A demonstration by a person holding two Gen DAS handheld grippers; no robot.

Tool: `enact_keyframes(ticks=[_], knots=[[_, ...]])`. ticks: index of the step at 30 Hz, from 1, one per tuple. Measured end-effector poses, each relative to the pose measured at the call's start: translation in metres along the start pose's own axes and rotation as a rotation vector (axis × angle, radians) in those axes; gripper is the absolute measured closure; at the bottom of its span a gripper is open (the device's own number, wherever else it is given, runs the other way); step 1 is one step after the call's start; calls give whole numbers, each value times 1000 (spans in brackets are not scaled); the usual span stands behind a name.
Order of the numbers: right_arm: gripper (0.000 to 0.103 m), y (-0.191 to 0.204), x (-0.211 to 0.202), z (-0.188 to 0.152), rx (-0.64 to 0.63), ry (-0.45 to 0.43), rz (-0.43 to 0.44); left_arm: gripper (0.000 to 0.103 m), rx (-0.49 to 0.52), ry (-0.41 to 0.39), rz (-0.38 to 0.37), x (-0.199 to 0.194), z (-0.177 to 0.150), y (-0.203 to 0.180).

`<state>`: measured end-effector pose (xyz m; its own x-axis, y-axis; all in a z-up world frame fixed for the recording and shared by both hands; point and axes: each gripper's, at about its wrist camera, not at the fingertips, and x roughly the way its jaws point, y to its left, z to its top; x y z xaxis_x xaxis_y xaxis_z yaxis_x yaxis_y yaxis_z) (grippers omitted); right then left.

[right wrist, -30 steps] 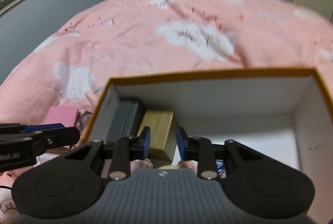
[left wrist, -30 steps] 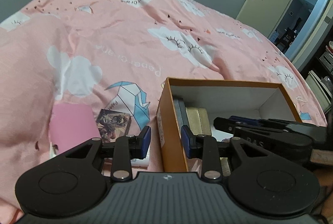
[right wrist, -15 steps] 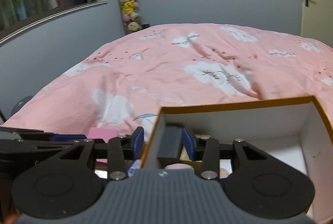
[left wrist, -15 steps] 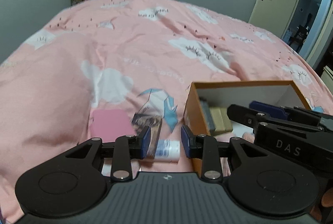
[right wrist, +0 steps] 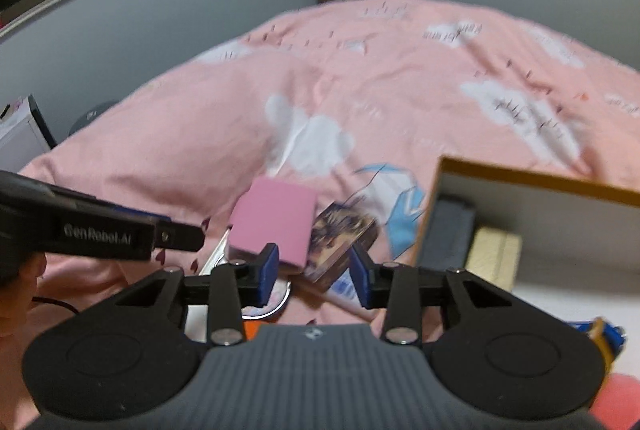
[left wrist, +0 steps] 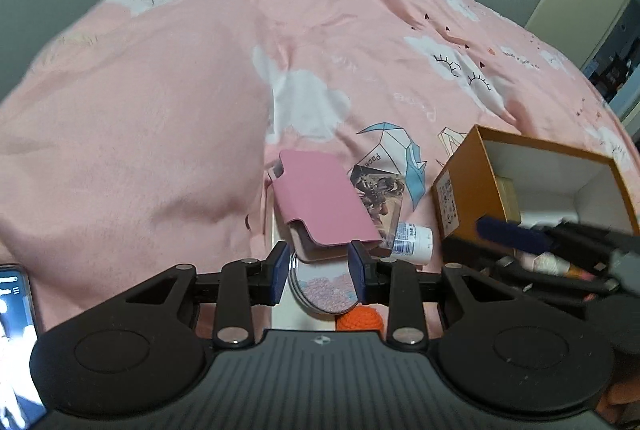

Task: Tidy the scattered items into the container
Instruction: 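Withdraw both grippers toward the pink wallet and photo card box, then close the left gripper on the pink wallet and lift it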

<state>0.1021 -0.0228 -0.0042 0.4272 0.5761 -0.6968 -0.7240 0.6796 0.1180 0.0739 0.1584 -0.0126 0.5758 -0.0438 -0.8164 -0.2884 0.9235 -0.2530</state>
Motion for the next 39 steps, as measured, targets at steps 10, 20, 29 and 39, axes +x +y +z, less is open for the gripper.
enact_keyframes(ticks=[10, 20, 29, 39], knots=[[71, 9, 55, 15, -25, 137, -17, 63, -162, 27, -47, 45, 20, 25], [76, 18, 82, 18, -85, 173, -23, 57, -198, 40, -38, 73, 21, 30], [81, 14, 90, 22, -60, 174, -8, 58, -203, 20, -58, 77, 18, 28], [86, 12, 86, 22, -89, 184, -31, 62, -179, -38, -123, 54, 20, 19]])
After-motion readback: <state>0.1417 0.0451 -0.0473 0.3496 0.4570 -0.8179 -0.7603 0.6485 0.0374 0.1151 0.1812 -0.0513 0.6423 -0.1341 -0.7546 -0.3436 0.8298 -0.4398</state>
